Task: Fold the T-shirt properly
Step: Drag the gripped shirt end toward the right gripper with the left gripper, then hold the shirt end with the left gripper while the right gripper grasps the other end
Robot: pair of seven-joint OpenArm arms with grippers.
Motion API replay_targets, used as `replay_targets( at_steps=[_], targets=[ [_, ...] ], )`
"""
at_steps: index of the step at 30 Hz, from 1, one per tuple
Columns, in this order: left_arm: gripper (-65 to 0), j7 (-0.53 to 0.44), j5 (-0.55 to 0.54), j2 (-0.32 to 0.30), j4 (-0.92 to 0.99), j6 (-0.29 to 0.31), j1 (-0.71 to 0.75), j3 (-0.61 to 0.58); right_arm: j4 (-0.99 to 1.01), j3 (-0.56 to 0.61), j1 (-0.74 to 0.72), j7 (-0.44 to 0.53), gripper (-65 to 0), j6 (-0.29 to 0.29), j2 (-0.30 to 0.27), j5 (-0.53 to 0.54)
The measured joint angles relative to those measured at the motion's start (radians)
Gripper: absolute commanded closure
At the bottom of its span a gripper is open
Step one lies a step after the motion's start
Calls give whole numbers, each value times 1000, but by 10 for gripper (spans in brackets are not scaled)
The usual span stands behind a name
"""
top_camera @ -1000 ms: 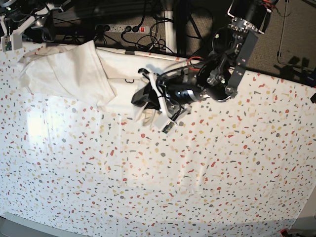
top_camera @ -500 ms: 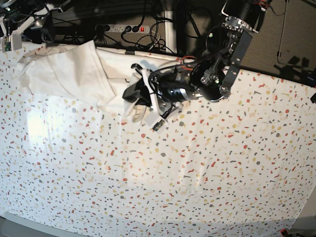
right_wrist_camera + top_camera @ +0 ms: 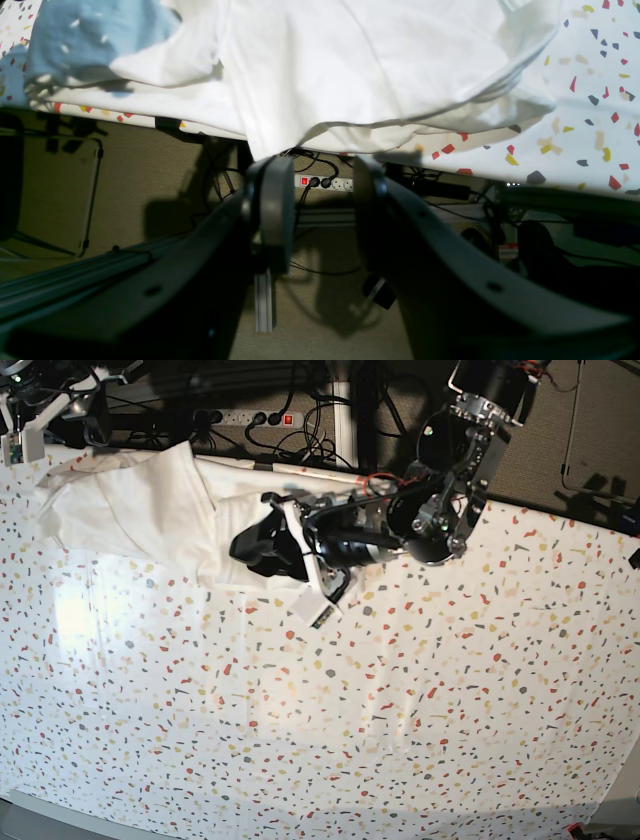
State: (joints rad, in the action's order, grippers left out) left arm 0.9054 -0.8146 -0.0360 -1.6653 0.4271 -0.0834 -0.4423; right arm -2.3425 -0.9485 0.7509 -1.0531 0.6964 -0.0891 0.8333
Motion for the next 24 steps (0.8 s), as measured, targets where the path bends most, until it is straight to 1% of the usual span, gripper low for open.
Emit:
replay_targets(
  at_steps=[3, 7, 8, 9, 12, 13, 16, 17, 19, 20, 22, 24],
  targets=[
    [-194, 0, -5, 0, 0, 2, 0, 0, 0, 0, 0, 0, -204, 0, 0, 0],
    [-194, 14, -2, 0, 0, 51, -25, -1, 0, 0, -10, 32, -204, 0, 0, -1],
    [-194, 14, -2, 0, 0, 60, -43, -2, 0, 0, -25, 31, -205, 0, 0, -16],
    [-194, 14, -2, 0, -5, 66, -64, -2, 0, 0, -43, 31, -229, 0, 0, -39],
    [-194, 13, 0, 0, -37, 67, -127, 0, 0, 0, -112, 35, -336, 0, 0, -150],
    [-194, 11, 10, 0, -51, 66, -148, 0, 0, 0, -136, 34, -355, 0, 1, -196],
    [-194, 7, 39, 0, -98, 68, -179, 2, 0, -1, -216, 40, -358, 0, -3, -309],
    [-194, 7, 43, 0, -107, 70, -185, 2, 11, -1, -232, 67, -358, -14, -10, -317],
    [-194, 11, 51, 0, -120, 70, -186, 2, 66, 0, -267, 101, -358, -68, -35, -351],
    [-194, 12, 51, 0, -124, 70, -185, 2, 100, 0, -285, 94, -357, -87, -53, -387],
    [-194, 11, 53, 0, -126, 70, -186, 2, 174, 0, -315, 76, -357, -158, -100, -417],
    [-194, 14, 63, 0, -126, 70, -185, 1, 253, -1, -337, 25, -357, -173, -161, -413]
  ],
)
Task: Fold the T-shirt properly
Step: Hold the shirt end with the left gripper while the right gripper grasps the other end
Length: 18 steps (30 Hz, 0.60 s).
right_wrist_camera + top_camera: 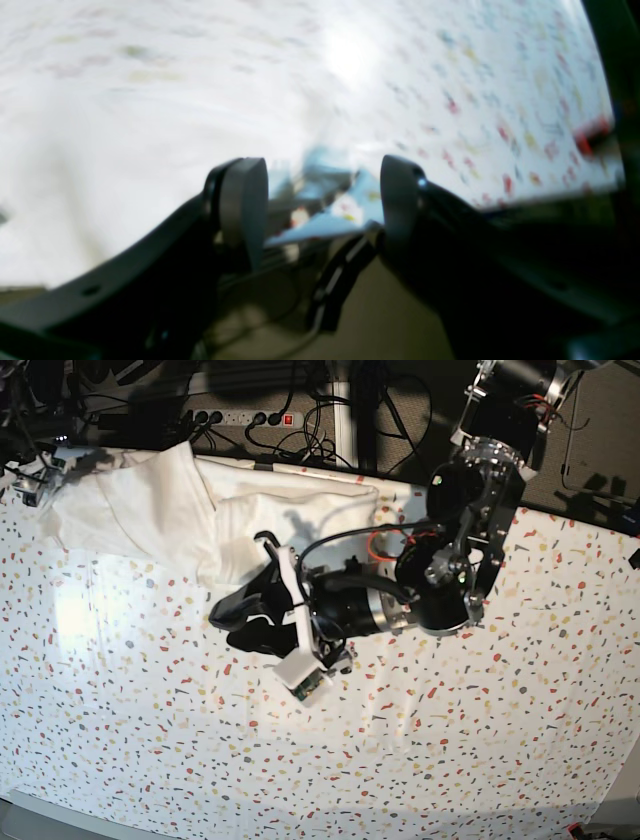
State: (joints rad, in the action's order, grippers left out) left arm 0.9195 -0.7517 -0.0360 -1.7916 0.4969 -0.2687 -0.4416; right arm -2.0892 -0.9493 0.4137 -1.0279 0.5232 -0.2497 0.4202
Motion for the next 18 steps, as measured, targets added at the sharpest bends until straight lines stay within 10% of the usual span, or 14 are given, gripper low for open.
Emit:
replay_targets(
  at_steps=[8, 18],
  targets=[
    [-194, 0, 2, 0, 0, 0, 0, 0, 392, -66, -93, -49, -356, 2, -201, 173],
    [-194, 0, 2, 0, 0, 0, 0, 0, 879, -77, -151, -124, -356, 170, -316, 506]
  ],
)
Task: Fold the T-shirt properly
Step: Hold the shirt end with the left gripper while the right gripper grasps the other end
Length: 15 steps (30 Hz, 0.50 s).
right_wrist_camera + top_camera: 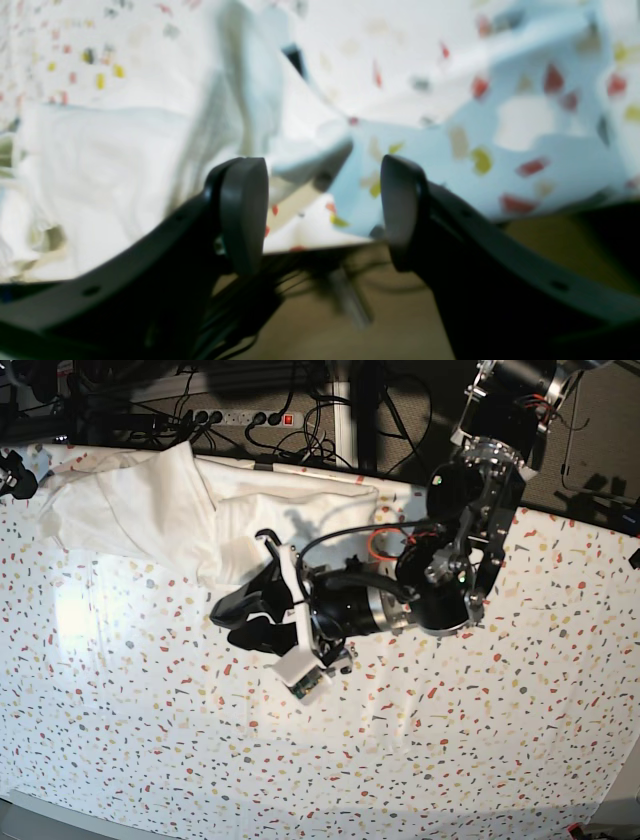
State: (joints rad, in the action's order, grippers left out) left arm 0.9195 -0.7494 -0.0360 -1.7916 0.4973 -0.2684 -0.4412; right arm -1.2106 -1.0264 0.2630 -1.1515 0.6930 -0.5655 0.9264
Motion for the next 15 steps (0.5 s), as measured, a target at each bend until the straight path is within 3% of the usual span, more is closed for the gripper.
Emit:
replay_targets(
  at_steps=[8, 12, 15],
  targets=[
    [-194, 0, 0, 0, 0, 0, 0, 0, 190, 0, -1, -60, -356, 0, 1, 230],
    [-194, 0, -1, 0, 0, 0, 0, 0, 222, 5, -48, -97, -356, 0, 1, 236],
    [-194, 0, 0, 0, 0, 0, 0, 0, 223, 26, -89, -186, -356, 0, 1, 333]
  ],
)
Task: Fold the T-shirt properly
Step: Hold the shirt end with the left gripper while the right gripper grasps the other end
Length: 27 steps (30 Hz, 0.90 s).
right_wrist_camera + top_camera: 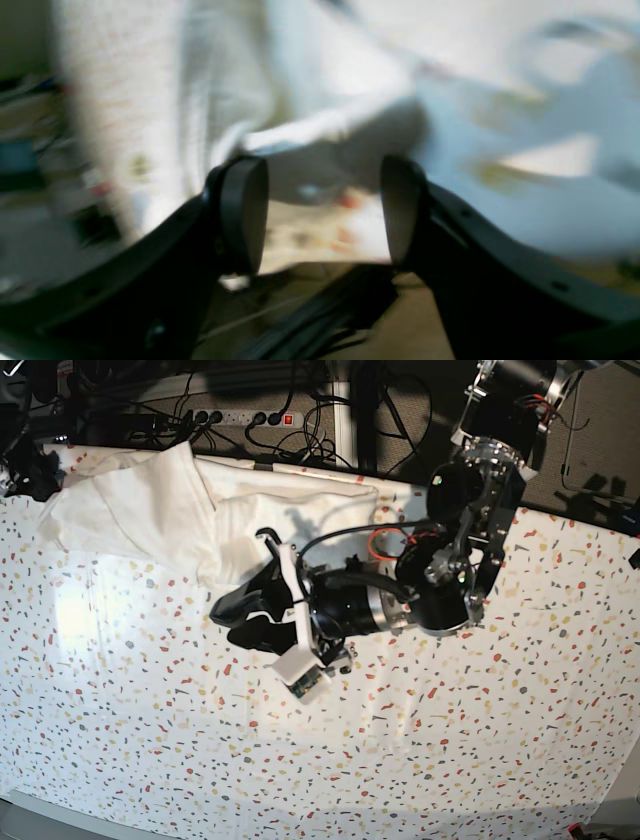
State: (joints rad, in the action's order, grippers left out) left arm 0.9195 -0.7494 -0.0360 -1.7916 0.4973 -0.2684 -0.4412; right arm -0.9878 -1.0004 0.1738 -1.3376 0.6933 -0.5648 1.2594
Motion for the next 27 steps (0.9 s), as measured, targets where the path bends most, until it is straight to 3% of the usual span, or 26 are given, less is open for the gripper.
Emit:
replay_targets(
  at_steps=[2, 4, 7, 11, 16, 18, 22, 27],
  targets=[
    [-194, 0, 0, 0, 0, 0, 0, 0, 0, 9, -22, -66, -356, 0, 0, 110],
    [-194, 0, 0, 0, 0, 0, 0, 0, -1, 13, -30, -66, -356, 0, 0, 158],
    [-194, 0, 0, 0, 0, 0, 0, 0, -1, 13, -29, -60, -356, 0, 0, 146],
    [-194, 0, 0, 0, 0, 0, 0, 0, 0, 13, -29, -60, -356, 0, 0, 51],
    [-194, 0, 0, 0, 0, 0, 0, 0, 0, 13, -30, -43, -349, 0, 12, 52],
    [-194, 0, 0, 0, 0, 0, 0, 0, 0, 13, -29, -29, -265, 0, 33, 52],
    [-194, 0, 0, 0, 0, 0, 0, 0, 0, 13, -33, 14, 0, 0, 92, 6],
    [-194, 0, 0, 0, 0, 0, 3, 0, 0, 13, -40, 43, 0, 0, 106, -27]
  ],
)
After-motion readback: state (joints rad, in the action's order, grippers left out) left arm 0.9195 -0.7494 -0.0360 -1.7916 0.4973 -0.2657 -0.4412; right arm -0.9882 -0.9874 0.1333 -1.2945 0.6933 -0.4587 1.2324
